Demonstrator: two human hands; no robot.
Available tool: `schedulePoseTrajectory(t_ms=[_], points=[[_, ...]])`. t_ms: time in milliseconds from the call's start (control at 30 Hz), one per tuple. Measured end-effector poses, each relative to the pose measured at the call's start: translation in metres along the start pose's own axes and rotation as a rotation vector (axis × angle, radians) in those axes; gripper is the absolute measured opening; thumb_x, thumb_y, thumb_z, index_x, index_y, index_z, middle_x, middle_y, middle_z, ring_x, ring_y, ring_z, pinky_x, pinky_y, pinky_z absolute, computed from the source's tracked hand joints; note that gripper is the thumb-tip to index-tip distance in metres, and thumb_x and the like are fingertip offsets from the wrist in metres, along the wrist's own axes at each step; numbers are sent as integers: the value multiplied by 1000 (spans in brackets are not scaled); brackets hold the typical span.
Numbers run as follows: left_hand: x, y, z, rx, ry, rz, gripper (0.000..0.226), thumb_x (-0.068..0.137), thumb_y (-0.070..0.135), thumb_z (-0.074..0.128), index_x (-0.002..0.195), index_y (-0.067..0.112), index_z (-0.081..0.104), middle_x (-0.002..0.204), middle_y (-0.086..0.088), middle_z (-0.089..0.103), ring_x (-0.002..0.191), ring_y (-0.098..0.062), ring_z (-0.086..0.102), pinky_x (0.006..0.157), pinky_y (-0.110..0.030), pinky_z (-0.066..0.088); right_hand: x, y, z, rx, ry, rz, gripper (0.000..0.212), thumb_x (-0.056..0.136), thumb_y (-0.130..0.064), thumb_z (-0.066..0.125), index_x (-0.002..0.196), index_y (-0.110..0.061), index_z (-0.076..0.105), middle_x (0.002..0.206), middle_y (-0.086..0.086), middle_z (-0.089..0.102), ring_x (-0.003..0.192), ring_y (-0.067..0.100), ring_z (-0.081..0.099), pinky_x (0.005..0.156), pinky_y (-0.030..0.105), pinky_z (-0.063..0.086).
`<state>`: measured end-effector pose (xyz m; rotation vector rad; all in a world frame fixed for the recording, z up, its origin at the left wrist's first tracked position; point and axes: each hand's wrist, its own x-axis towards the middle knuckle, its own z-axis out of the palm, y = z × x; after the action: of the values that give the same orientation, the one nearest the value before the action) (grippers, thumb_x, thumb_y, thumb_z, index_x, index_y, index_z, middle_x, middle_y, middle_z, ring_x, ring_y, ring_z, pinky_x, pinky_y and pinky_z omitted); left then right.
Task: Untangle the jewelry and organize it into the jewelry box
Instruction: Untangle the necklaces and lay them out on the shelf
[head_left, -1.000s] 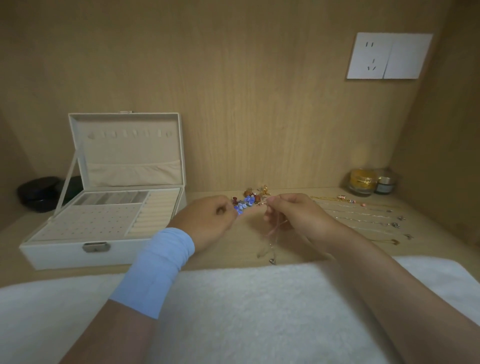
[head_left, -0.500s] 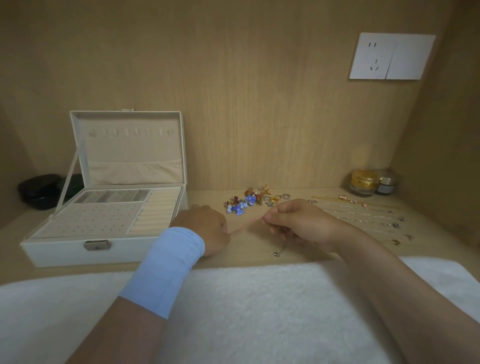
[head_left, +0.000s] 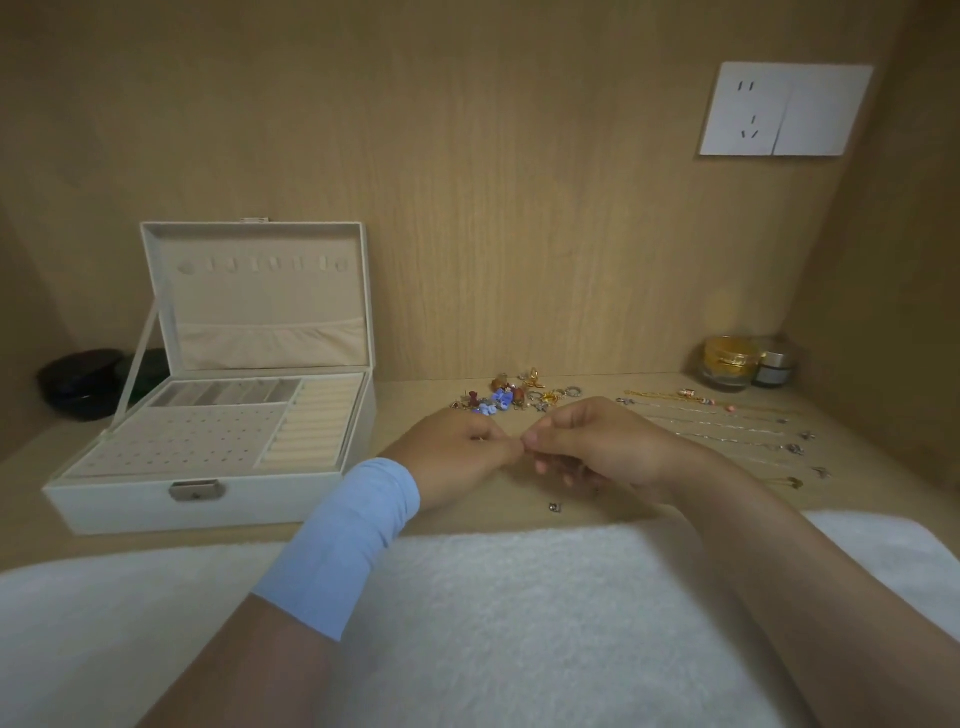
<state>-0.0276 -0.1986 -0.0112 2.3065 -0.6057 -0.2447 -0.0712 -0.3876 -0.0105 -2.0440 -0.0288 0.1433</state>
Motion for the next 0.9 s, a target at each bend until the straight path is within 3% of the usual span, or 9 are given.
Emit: schedulePoseTrajectory(t_ms=[67, 133, 233, 367, 467, 600, 733, 800, 900], points=[[-2, -3, -6, -132, 56, -11, 26, 89, 38, 62, 70, 24, 70, 59, 8, 60, 52, -12, 53, 57, -24, 43, -2, -1, -1, -37, -24, 14, 26, 95, -29, 64, 89, -6, 76, 74, -1, 69, 58, 4, 52, 45, 17, 34], [-2, -5, -11, -253, 157, -16, 30, 91, 32, 60, 63, 21, 65, 60, -10, 56, 55, -21, 51, 54, -27, 41, -4, -3, -1, -15, -24, 17, 22, 97, -22, 62, 93, -6, 77, 78, -3, 72, 63, 2, 57, 45, 11, 36], [-2, -4, -17, -399, 303, 19, 28, 94, 21, 57, 68, 14, 64, 59, -1, 48, 55, -17, 44, 53, -22, 42, -6, -4, -4, -7, -4, 48, 19, 96, -19, 59, 95, -15, 78, 89, -1, 77, 72, 9, 62, 52, 19, 38], [-3, 1, -20, -766, 219, 12, 27, 98, 13, 52, 74, 6, 60, 62, -3, 47, 50, -15, 42, 53, -28, 50, -8, -4, -5, 13, -77, 34, 20, 96, -18, 57, 101, -12, 75, 92, 3, 77, 64, 13, 57, 53, 24, 34], [-1, 2, -21, -874, 167, 11, 28, 98, 12, 50, 72, 9, 59, 59, -1, 44, 48, -13, 37, 48, -25, 39, -7, -4, -1, 63, -93, 14, 19, 96, -19, 60, 106, -12, 75, 90, 2, 76, 59, 12, 51, 52, 23, 35], [-5, 5, -25, -783, 123, 9, 35, 97, 15, 51, 64, 18, 63, 54, 6, 30, 46, -10, 21, 42, -17, 17, -4, -1, 1, 21, -88, -46, 11, 93, -19, 68, 96, -18, 78, 79, -2, 71, 54, 9, 45, 50, 20, 35], [-12, 7, -28, -423, 210, 82, 20, 93, 21, 61, 80, 14, 73, 51, 15, 52, 45, -3, 44, 47, -16, 33, -4, -1, -3, 117, -44, -82, 15, 92, -20, 67, 83, -23, 78, 73, -1, 63, 57, 11, 46, 52, 24, 33], [-11, 6, -27, -353, 251, 120, 18, 93, 21, 62, 78, 16, 72, 64, 18, 64, 51, 9, 52, 53, -5, 36, -4, -4, -6, 254, -39, -157, 16, 87, -24, 65, 77, -23, 77, 83, -2, 70, 74, 16, 56, 67, 30, 39], [-11, 7, -25, -364, 236, 101, 20, 94, 16, 59, 77, 14, 68, 46, 16, 52, 42, 0, 46, 49, -12, 39, -4, -7, -6, 278, -94, -307, 25, 84, -25, 54, 72, -23, 76, 122, -3, 71, 119, 16, 60, 101, 40, 38]])
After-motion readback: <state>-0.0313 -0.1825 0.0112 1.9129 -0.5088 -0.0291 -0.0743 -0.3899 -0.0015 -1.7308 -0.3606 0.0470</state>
